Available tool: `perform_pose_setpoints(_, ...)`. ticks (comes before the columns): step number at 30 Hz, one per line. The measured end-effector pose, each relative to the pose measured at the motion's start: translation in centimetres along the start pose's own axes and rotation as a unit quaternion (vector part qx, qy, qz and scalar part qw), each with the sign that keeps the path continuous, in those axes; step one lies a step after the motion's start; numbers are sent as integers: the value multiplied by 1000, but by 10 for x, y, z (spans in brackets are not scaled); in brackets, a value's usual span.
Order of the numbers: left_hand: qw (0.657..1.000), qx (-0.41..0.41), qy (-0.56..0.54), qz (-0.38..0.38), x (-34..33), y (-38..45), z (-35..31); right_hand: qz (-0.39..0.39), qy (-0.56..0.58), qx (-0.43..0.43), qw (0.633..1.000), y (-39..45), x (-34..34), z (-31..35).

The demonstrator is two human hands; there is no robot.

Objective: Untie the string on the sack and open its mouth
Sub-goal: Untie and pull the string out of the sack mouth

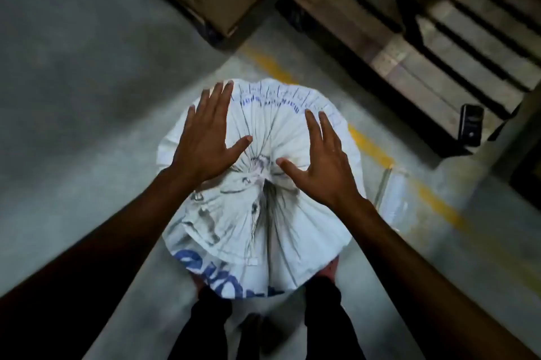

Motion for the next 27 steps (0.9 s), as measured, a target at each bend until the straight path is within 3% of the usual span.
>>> perform_pose_setpoints(4, 995, 1, -88, 56, -44, -5, 7, 10, 67, -90, 994, -18, -45, -35)
perform_pose_setpoints(9, 978, -27, -177, 104, -71, -2, 4, -21, 122, -135, 983, -27, -85, -57)
perform_pose_setpoints(14, 940, 16, -283, 191, -93, -1, -1, -48, 121, -108, 986, -24, -95, -67)
perform_pose_setpoints(20, 941, -3, -248, 231, -105, 7, -1, 8, 137, -57, 989, -18, -101, -77)
perform_pose_setpoints(24, 939, 15, -257, 227, -107, 12, 5, -73, 141, -13, 987, -15, -99, -72)
perform_pose_setpoints(27, 926, 63, -326, 179, -106, 8, 16, -175, 285, -82, 939, -15, -104, -58)
Point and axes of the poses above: each hand's wrist, its own y-axis towards the middle knuckle, its own x-axis out of the back of the hand, z = x × y, the point moved 3 cm from there along y, towards the middle knuckle, and after that the axes turned 8 degrees about y, right-handed, at the moved point
